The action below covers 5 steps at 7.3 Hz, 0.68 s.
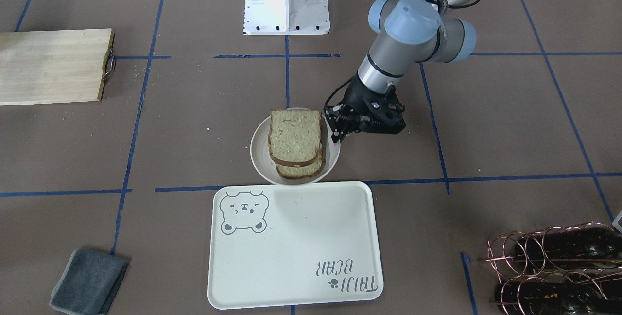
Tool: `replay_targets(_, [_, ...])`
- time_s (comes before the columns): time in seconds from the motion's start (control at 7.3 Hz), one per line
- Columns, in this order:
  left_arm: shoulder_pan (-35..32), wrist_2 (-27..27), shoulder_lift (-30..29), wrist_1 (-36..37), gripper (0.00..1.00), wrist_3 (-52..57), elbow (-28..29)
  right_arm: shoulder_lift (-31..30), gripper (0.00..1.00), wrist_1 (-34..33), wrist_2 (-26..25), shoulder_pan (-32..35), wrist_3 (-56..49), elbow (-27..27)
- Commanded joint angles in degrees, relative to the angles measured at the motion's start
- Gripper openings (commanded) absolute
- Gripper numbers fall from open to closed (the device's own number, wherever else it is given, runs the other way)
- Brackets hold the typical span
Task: Make sandwich and place on tray
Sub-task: 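Lift and carry the plate with the left gripper onto the tray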
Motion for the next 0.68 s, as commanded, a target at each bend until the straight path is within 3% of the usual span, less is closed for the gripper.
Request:
replay_targets(0.0, [-2.8, -1.8, -7.7, -5.3, 0.0, 4.0, 15.3, 0.0, 1.0, 0.0, 0.0, 0.0, -0.4, -0.1])
replay_targets(0.14, [-2.8, -1.7, -10.3, -11.8, 0.0, 4.0, 23.6, -0.1, 1.0, 0.0, 0.0, 0.0, -0.4, -0.1])
replay_targets(0.41, [-2.1, -0.1, -12.8, -15.7, 0.0, 4.3, 29.8, -0.2, 1.0, 0.0, -0.1, 0.0, -0.4, -0.4])
replay_targets(0.55, [-1.4, 0.3, -13.0, -16.7, 0.0, 4.3, 30.1, -0.2, 1.0, 0.0, -0.1, 0.0, -0.4, -0.6])
